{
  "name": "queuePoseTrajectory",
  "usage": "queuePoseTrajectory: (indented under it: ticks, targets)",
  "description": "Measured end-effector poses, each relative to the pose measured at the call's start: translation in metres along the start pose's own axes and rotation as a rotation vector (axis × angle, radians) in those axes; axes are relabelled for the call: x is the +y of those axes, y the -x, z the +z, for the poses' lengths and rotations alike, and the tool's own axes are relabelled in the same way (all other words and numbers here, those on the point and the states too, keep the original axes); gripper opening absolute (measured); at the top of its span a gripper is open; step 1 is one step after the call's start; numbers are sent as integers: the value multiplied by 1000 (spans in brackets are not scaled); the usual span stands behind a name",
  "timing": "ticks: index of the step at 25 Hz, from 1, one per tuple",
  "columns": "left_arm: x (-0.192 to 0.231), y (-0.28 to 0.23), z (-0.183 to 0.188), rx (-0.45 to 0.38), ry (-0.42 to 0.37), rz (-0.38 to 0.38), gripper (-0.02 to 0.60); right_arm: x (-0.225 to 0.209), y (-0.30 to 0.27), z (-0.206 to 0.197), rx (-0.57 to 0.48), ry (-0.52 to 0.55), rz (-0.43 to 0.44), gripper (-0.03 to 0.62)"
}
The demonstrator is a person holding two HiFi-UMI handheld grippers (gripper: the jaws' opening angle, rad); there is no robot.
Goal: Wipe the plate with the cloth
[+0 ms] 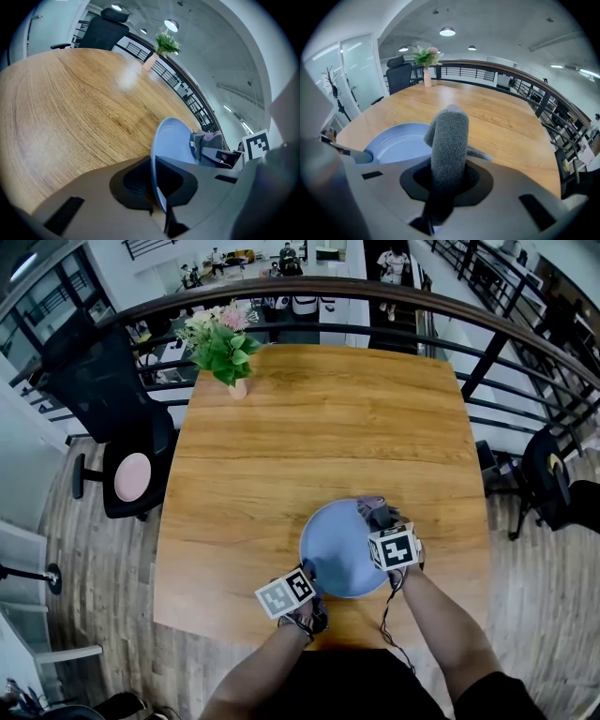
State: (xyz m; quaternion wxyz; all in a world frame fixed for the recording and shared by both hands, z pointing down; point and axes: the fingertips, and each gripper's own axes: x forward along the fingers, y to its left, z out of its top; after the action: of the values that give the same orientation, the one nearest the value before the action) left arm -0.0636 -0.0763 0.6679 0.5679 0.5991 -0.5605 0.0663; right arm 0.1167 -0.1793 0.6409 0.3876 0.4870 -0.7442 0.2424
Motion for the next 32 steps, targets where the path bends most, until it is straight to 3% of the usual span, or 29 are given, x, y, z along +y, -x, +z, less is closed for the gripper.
queuePoseTrajectory:
  ticks: [10,19,23,32]
  targets:
    - [2,1,-1,-2,11,-1,29,75,13,-22,47,-63,248,72]
    - [1,1,0,-4,13,2,29,155,22,-52,110,60,416,72]
    - [2,0,-1,-4,26,1,29,174,25,-61,147,52,507,72]
    - [1,1,-3,-5,23,-6,31,143,18,-68,217,204,427,72]
